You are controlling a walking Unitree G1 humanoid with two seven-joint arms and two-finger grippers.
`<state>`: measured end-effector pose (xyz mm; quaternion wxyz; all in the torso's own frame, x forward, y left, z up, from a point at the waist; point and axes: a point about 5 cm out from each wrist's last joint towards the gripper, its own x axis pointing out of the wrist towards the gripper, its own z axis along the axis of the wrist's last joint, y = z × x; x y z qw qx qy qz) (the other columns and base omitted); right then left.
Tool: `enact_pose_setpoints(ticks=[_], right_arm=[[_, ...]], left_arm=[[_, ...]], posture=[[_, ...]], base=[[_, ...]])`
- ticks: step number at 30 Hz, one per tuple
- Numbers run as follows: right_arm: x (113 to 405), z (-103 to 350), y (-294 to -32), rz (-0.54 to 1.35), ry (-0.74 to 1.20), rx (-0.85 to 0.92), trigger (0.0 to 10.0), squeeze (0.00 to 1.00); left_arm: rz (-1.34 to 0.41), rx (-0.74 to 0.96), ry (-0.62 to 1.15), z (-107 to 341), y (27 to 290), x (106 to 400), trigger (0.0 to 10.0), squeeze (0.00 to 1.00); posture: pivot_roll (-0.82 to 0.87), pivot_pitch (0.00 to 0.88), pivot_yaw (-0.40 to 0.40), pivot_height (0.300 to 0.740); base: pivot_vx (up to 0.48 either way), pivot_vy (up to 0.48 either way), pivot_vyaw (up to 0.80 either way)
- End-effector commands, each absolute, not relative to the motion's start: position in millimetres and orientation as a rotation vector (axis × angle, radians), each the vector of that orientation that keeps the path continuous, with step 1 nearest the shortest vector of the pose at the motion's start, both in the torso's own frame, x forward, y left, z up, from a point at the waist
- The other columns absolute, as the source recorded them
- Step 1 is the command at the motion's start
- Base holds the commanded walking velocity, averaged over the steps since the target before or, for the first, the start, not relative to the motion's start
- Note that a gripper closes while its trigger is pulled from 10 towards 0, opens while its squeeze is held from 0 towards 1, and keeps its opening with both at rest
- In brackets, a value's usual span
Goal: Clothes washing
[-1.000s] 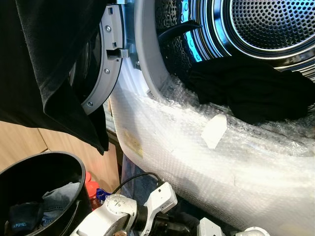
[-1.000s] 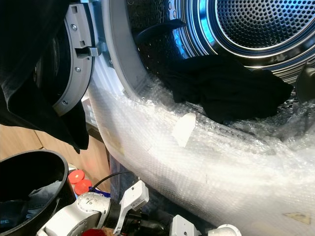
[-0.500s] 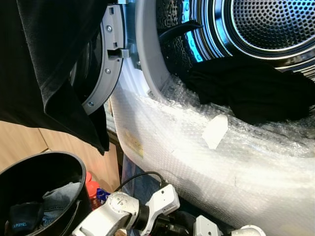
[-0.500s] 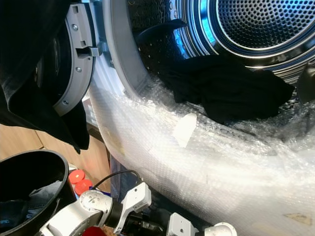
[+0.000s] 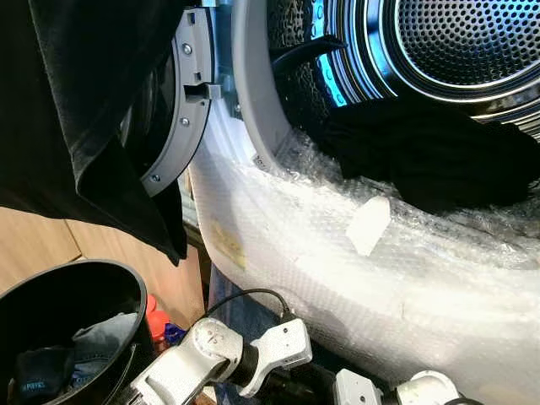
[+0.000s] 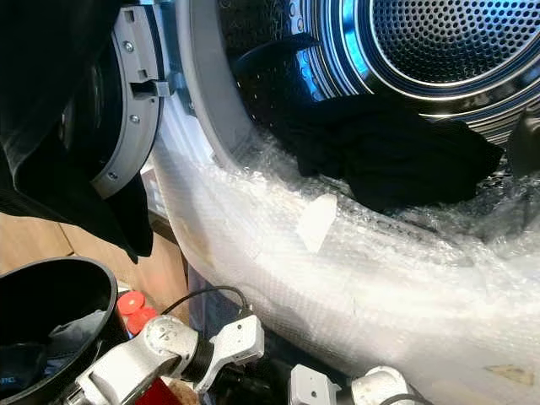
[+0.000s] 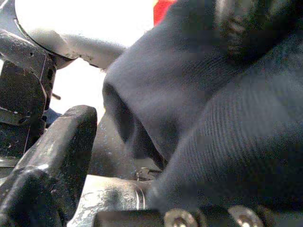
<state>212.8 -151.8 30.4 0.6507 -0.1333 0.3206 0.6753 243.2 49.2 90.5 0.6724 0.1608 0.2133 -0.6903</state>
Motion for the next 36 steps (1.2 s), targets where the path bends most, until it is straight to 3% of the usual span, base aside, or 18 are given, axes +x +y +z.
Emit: enact_pose_setpoints(ticks=[1,16,24,25,26,27,36], right_arm=[[219,36,-152,1.54,0.711,-0.324,10.0,1.0],[223,33,-128,1.304,0.706,-0.011,10.0,1.0],[221,33,-128,1.225,0.695,0.04,10.0,1.0],[223,30,-129,1.164,0.701,0.056,10.0,0.29],[223,30,-129,1.164,0.701,0.056,10.0,0.29],[224,29,-129,1.14,0.706,0.061,10.0,0.0],[232,17,-134,0.905,0.7,0.16,10.0,0.0]], left_arm=[[-1.542,0.392,0.465,92,48,246,0.0,0.0],[-1.45,0.362,0.381,97,41,254,0.0,0.0],[-1.377,0.355,0.325,101,38,263,0.0,0.0],[-1.368,0.32,0.298,106,34,266,0.0,0.0],[-1.368,0.32,0.298,106,34,266,0.0,0.0],[-1.367,0.3,0.286,109,32,266,0.0,0.0],[-1.459,0.193,0.278,119,27,256,0.0,0.0]], posture=[[-0.02,0.0,-0.088,0.74],[-0.03,0.0,-0.094,0.74],[-0.05,0.0,-0.092,0.74],[-0.05,0.0,-0.094,0.74],[-0.05,0.0,-0.094,0.74],[-0.05,0.0,-0.093,0.74],[-0.04,0.0,-0.094,0.74]], base=[[0.0,0.0,0.0],[0.0,0.0,0.0],[0.0,0.0,0.0],[0.0,0.0,0.0],[0.0,0.0,0.0],[0.0,0.0,0.0],[0.0,0.0,0.0]])
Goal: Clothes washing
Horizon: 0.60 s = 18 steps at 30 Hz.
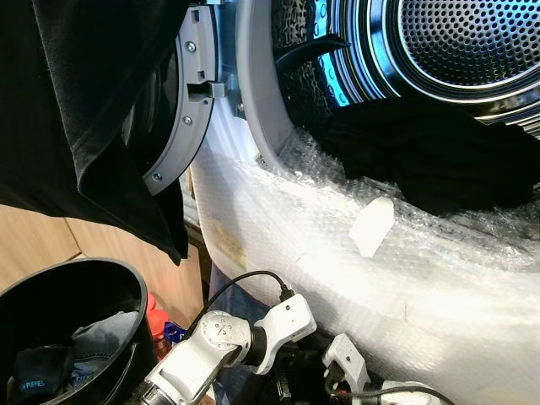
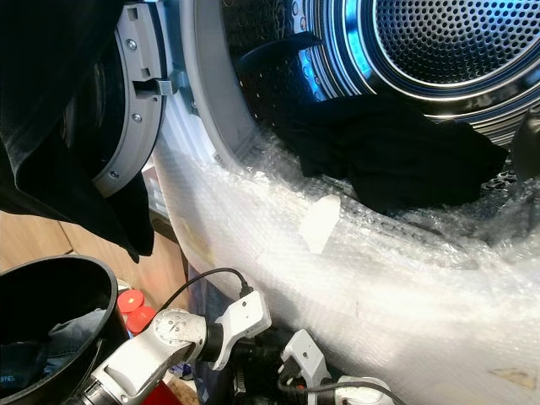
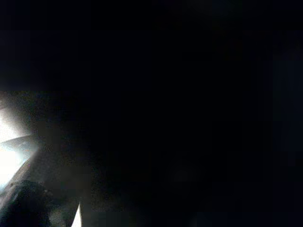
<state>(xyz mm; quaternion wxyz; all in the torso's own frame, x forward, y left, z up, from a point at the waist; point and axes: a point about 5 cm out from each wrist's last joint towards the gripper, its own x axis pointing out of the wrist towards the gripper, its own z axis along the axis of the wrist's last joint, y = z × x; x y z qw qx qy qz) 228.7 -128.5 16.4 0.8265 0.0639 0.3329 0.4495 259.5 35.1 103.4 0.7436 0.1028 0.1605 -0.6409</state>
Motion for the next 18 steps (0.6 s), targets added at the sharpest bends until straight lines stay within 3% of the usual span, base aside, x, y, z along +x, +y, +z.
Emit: enact_pose_setpoints(ticks=[1,5,6,16,18], right_arm=[[232,18,-134,0.896,0.682,0.184,10.0,0.0],[231,18,-135,0.864,0.655,0.225,10.0,0.0],[231,18,-136,0.861,0.642,0.213,0.0,0.0],[222,11,-144,0.883,0.651,0.209,0.0,0.0],[213,16,-143,0.965,0.628,0.224,0.0,0.0]], left_arm=[[-1.47,0.177,0.277,120,27,255,0.0,0.0],[-1.476,0.139,0.27,123,28,255,0.0,0.0],[-1.476,0.14,0.269,123,28,255,0.0,0.0],[-1.486,0.122,0.268,127,29,255,0.0,0.0],[-1.488,0.119,0.28,125,30,252,0.0,0.0]], posture=[[-0.05,0.0,-0.08,0.74],[-0.06,0.0,-0.071,0.74],[-0.05,0.0,-0.07,0.74],[-0.05,0.0,-0.071,0.74],[-0.04,0.0,-0.068,0.74]], base=[[0.0,0.0,0.0],[0.0,0.0,0.0],[0.0,0.0,0.0],[0.0,0.0,0.0],[0.0,0.0,0.0]])
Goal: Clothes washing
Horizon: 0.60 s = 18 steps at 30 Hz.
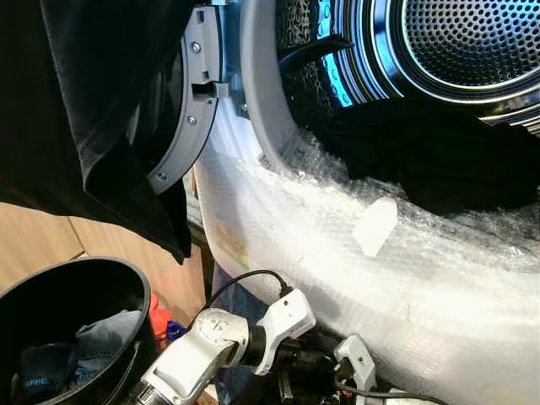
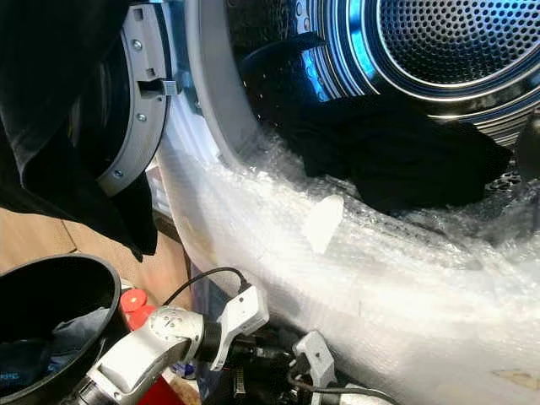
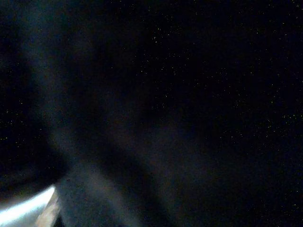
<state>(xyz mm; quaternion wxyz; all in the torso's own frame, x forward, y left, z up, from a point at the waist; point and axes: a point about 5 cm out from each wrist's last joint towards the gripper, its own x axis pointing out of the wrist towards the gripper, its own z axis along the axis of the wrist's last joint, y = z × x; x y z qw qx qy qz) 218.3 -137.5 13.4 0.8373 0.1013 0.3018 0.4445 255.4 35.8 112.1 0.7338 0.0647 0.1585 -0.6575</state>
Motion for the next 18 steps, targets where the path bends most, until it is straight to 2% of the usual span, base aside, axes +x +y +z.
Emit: enact_pose_setpoints(ticks=[1,10,18], right_arm=[[208,17,-143,1.0,0.625,0.23,0.0,0.0],[200,20,-153,1.045,0.626,0.247,0.0,0.0],[194,20,-147,1.062,0.623,0.261,0.0,0.0]], left_arm=[[-1.488,0.119,0.285,124,31,251,0.0,0.0],[-1.486,0.103,0.293,125,36,249,0.0,0.0],[-1.47,0.081,0.277,126,35,248,0.0,0.0]], posture=[[-0.04,0.0,-0.065,0.74],[-0.04,0.0,-0.056,0.74],[-0.05,0.0,-0.047,0.74]], base=[[0.0,0.0,0.0],[0.0,0.0,0.0],[0.0,0.0,0.0]])
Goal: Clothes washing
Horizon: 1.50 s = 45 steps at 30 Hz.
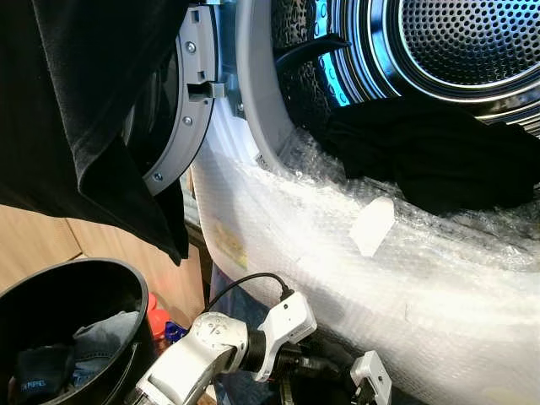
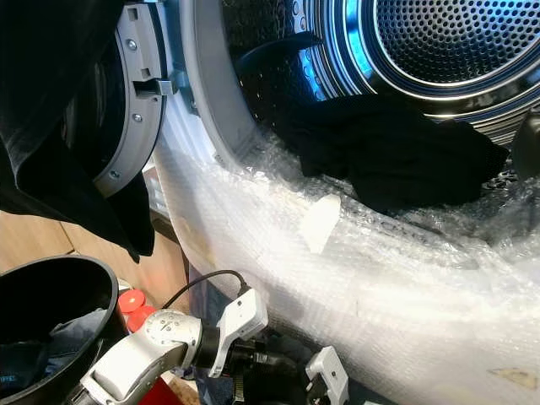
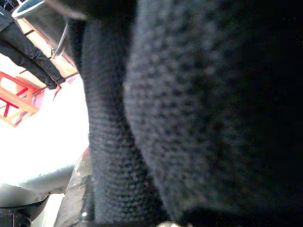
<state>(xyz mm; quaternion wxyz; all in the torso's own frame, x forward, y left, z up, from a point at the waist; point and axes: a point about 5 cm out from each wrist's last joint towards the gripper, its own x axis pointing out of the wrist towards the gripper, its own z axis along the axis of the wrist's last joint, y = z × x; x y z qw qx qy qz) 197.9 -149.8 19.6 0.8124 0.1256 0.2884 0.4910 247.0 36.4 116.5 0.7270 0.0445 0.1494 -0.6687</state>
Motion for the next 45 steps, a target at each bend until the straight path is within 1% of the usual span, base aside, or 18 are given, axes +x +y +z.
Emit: enact_pose_setpoints(ticks=[1,6,7,8,9,14,19,22,23,24,25,26,30,34,38,39,43,45], right_arm=[[194,19,-146,1.066,0.623,0.26,0.0,0.0],[192,19,-144,1.078,0.623,0.268,0.0,0.0],[190,19,-143,1.089,0.624,0.265,0.0,0.0],[190,19,-143,1.089,0.624,0.265,0.0,0.0],[187,20,-142,1.103,0.623,0.267,0.0,0.0],[187,18,-144,1.101,0.64,0.252,0.0,0.0],[185,16,-143,1.113,0.644,0.25,0.0,0.0],[185,14,-141,1.113,0.649,0.241,0.0,0.0],[186,15,-140,1.117,0.647,0.241,0.0,0.0],[186,15,-140,1.118,0.645,0.242,0.0,0.0],[186,15,-139,1.12,0.644,0.244,0.0,0.0],[186,16,-138,1.127,0.639,0.247,0.0,0.0],[187,14,-136,1.143,0.646,0.212,0.0,0.0],[186,9,-136,1.14,0.667,0.189,0.0,0.0],[183,3,-138,1.139,0.693,0.159,0.0,0.0],[183,3,-138,1.139,0.693,0.159,0.0,0.0],[178,-4,-143,1.131,0.727,0.141,0.0,0.0],[175,-8,-145,1.13,0.743,0.133,0.0,0.0]], left_arm=[[-1.47,0.072,0.278,126,35,248,0.0,0.0],[-1.445,0.063,0.274,127,36,248,0.0,0.0],[-1.419,0.048,0.276,126,39,247,4.9,0.0],[-1.419,0.048,0.276,126,39,247,4.9,0.0],[-1.408,0.036,0.29,123,42,243,10.0,0.0],[-1.401,0.031,0.331,116,47,235,10.0,0.0],[-1.415,-0.017,0.326,122,55,227,10.0,0.0],[-1.409,-0.013,0.33,124,61,225,10.0,0.0],[-1.409,-0.015,0.328,125,63,224,10.0,0.65],[-1.411,-0.018,0.327,126,64,223,10.0,0.65],[-1.413,-0.02,0.328,126,65,222,10.0,0.85],[-1.422,-0.014,0.325,127,66,221,10.0,1.0],[-1.407,0.037,0.321,129,75,225,10.0,1.0],[-1.333,0.085,0.299,141,90,238,10.0,1.0],[-1.371,0.128,0.402,138,110,232,10.0,1.0],[-1.371,0.128,0.402,138,110,232,10.0,1.0],[-1.353,0.151,0.489,131,128,223,10.0,1.0],[-1.33,0.159,0.496,130,132,222,10.0,1.0]], posture=[[-0.05,0.0,-0.047,0.74],[-0.04,0.0,-0.046,0.74],[-0.04,0.0,-0.039,0.74],[-0.04,0.0,-0.039,0.74],[-0.04,0.0,-0.039,0.74],[-0.04,0.0,-0.038,0.74],[-0.03,0.0,-0.04,0.74],[-0.03,0.0,-0.04,0.74],[-0.01,0.0,-0.04,0.74],[-0.01,0.0,-0.04,0.74],[-0.01,0.0,-0.04,0.74],[-0.01,0.0,-0.04,0.74],[0.0,0.0,-0.036,0.74],[0.0,0.0,-0.033,0.74],[-0.01,0.0,-0.019,0.74],[-0.01,0.0,-0.019,0.74],[0.0,0.0,-0.018,0.74],[0.0,0.0,-0.019,0.74]], base=[[0.0,0.0,0.0],[0.0,0.0,0.0],[0.0,0.0,0.0],[0.0,0.0,0.0],[0.0,0.0,0.0],[0.0,0.0,0.0],[0.0,0.0,0.0],[0.0,0.0,0.0],[0.0,0.0,0.0],[0.0,0.0,0.0],[0.0,0.0,0.0],[0.0,0.0,0.0],[0.0,0.0,0.0],[0.0,0.0,0.0],[0.0,0.0,0.0],[0.0,0.0,0.0],[0.0,0.0,0.0],[0.0,0.0,0.0]])
